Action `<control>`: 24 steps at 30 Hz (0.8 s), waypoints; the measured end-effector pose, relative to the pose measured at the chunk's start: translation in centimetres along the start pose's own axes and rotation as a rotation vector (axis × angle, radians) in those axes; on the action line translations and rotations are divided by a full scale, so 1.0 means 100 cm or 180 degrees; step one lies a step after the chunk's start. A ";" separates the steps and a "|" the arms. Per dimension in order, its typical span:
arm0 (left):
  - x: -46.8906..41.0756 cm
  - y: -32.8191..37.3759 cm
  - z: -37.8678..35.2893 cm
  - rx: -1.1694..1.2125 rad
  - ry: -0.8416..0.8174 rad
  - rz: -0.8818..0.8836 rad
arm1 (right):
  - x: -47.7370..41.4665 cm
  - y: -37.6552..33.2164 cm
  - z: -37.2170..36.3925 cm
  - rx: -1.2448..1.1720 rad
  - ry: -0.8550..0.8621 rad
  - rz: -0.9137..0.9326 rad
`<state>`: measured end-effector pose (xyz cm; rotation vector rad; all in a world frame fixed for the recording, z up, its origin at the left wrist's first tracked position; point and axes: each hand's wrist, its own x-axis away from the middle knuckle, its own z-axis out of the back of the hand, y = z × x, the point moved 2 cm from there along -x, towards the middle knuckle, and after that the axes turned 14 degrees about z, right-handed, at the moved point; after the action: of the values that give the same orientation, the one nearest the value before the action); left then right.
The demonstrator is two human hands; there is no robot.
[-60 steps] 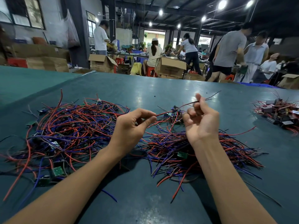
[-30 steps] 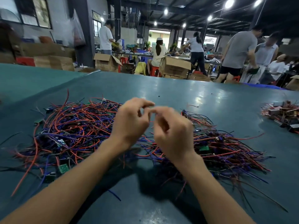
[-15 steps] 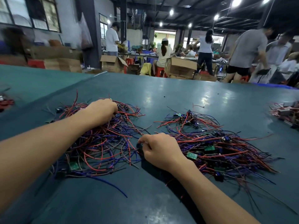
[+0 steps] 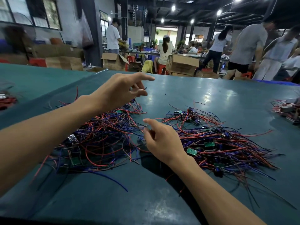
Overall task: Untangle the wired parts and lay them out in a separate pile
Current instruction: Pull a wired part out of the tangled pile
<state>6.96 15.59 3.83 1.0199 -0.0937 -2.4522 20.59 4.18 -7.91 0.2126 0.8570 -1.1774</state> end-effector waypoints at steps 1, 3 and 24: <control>0.000 0.008 0.000 0.0123 -0.0047 -0.0093 | -0.001 0.000 0.000 -0.0049 0.0112 -0.0062; 0.003 0.024 -0.003 0.0335 -0.0230 -0.0221 | -0.003 0.001 0.000 -0.0280 0.0208 -0.0260; 0.002 0.072 -0.025 0.3124 -0.0769 0.1035 | -0.014 0.006 0.012 -0.1156 0.0592 -0.0719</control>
<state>11.44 9.39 3.65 0.9249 -1.5199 -2.1690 21.47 4.72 -6.31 -0.0759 1.2669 -1.1988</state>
